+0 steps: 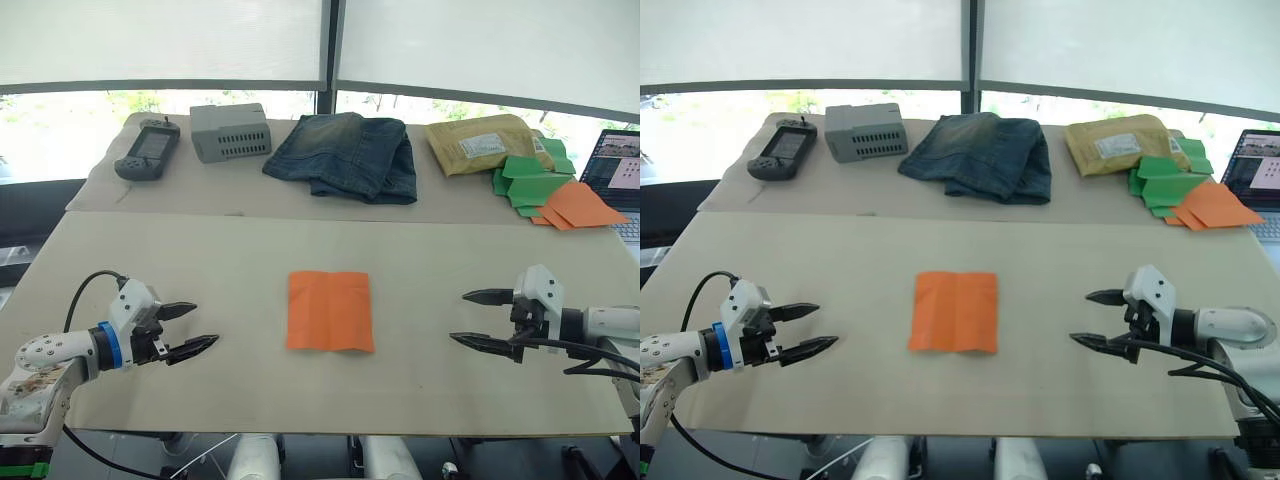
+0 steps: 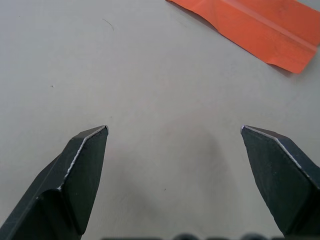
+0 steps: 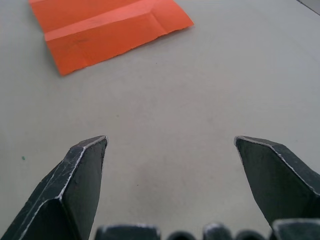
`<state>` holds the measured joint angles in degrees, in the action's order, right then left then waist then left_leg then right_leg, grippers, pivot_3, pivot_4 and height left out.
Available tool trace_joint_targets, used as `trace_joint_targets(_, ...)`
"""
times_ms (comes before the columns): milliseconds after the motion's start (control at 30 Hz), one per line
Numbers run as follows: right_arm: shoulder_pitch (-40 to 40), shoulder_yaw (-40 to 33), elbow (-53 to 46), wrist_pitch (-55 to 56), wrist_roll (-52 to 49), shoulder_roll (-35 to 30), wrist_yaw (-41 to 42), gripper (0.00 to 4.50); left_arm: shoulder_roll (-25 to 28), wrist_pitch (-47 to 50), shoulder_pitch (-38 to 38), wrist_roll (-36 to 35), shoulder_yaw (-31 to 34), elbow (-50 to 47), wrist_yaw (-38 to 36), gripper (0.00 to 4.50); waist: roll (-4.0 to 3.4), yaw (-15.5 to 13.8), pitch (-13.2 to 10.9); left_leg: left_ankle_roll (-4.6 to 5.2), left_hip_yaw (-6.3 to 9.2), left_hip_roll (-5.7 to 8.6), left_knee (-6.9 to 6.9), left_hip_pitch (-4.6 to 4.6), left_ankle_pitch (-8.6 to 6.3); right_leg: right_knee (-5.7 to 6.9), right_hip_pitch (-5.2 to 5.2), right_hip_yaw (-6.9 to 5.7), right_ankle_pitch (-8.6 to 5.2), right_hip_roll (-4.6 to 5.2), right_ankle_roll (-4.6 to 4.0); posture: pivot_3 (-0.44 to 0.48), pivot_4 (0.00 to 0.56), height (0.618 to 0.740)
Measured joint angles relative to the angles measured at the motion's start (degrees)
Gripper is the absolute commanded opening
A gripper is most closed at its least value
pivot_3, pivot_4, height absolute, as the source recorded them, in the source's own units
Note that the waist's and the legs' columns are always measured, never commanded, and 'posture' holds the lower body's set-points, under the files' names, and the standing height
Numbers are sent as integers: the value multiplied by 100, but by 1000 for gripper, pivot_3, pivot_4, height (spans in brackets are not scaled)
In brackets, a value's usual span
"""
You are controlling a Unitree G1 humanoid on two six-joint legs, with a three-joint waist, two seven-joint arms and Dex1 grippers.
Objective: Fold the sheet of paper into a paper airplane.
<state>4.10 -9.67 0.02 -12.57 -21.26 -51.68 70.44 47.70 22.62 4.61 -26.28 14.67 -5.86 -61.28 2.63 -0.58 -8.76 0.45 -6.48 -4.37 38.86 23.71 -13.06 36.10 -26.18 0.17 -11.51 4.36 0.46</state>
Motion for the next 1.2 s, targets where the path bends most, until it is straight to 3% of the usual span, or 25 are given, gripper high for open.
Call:
trace_joint_targets(100,-72,-13,-15,-17,-13,-3,-7,4492,-8,43,-69,-61,-4,2,-4,4500,0,-4,0,0,1,-1,0,0,0,0,1,-1,0,-1,0,0,150,716)
trace_joint_targets(367,-740,-121,-1366,-1124,-325,-161,-289,4492,-70,1079,-1498,-913,-333,-95,-306,4500,-1,-35,1,0,2,1,7,6,1,0,6,-1,3,0,8,0,150,716)
trace_joint_targets(533,-991,-206,-2446,-1665,-494,-187,-668,4500,-242,1022,-2408,-690,-1332,-101,-690,2987,2,-34,0,1,5,9,10,7,2,0,8,5,7,-2,14,0,150,716)
trace_joint_targets(833,-1179,-131,-3677,-2425,-581,-31,-1784,4500,-830,364,-3415,747,-3164,375,-871,51,10,-120,-2,16,14,41,19,16,11,-4,11,39,15,1,28,0,150,716)
trace_joint_targets(933,-1114,39,-3716,-2545,-564,175,-2120,3671,-1049,160,-3555,1035,-3373,728,-864,0,13,-121,-3,27,14,45,22,18,17,-4,12,46,19,1,36,0,150,716)
trace_joint_targets(1200,-337,814,-3017,-2598,63,371,-2751,833,-1416,25,-3597,1715,-3698,1033,-561,0,15,-64,-2,41,15,52,28,28,26,-4,10,56,26,1,43,0,150,716)
